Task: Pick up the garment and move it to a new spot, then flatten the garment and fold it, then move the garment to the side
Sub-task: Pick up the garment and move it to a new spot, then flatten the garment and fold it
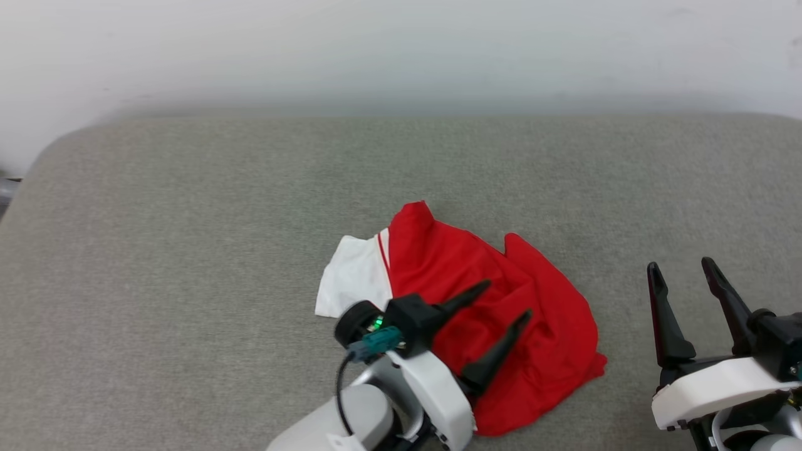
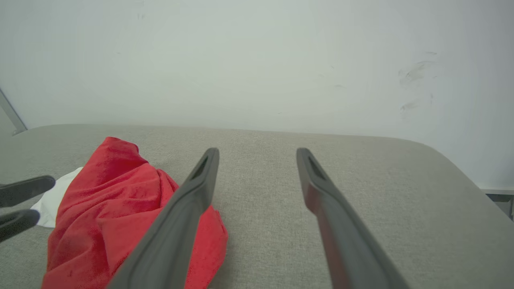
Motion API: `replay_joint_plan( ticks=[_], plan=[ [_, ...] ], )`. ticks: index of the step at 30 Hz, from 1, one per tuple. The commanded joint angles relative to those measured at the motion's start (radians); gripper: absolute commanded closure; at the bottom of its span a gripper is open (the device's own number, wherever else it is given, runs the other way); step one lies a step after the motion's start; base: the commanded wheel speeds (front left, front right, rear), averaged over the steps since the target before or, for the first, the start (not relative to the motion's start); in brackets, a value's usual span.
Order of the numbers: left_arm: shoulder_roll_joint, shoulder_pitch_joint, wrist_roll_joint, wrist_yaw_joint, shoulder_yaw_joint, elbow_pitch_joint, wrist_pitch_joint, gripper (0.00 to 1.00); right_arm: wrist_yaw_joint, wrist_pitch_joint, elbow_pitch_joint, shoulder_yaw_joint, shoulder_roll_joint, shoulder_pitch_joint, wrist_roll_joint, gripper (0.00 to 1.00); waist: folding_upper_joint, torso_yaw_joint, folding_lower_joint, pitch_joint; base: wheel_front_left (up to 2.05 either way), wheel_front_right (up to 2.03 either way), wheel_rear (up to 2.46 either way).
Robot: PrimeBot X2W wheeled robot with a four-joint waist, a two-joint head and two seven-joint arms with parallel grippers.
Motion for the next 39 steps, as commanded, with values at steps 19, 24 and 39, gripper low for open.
replay_joint_plan(
  ticks=[19, 24, 39],
  plan=[
    [0.147, 0.290, 0.154, 0.185, 0.511, -0.197, -0.044, 0.00, 0.000, 0.027, -0.001, -0.021, 0.000, 0.062, 0.022, 0.00, 0.0000, 0.057, 0.0000, -0.090, 0.00, 0.00, 0.00],
    [0.165, 0.371, 0.182, 0.185, 0.583, -0.205, -0.044, 0.00, 0.000, 0.029, -0.004, -0.029, 0.000, 0.086, 0.028, 0.00, 0.0000, 0.050, 0.0000, -0.111, 0.00, 0.00, 0.00],
    [0.150, 0.437, 0.214, 0.161, 0.608, -0.178, -0.044, 0.00, 0.000, 0.040, -0.004, -0.025, 0.000, 0.111, 0.048, 0.00, 0.0000, 0.023, 0.0000, -0.133, 0.00, 0.00, 0.00]
  ],
)
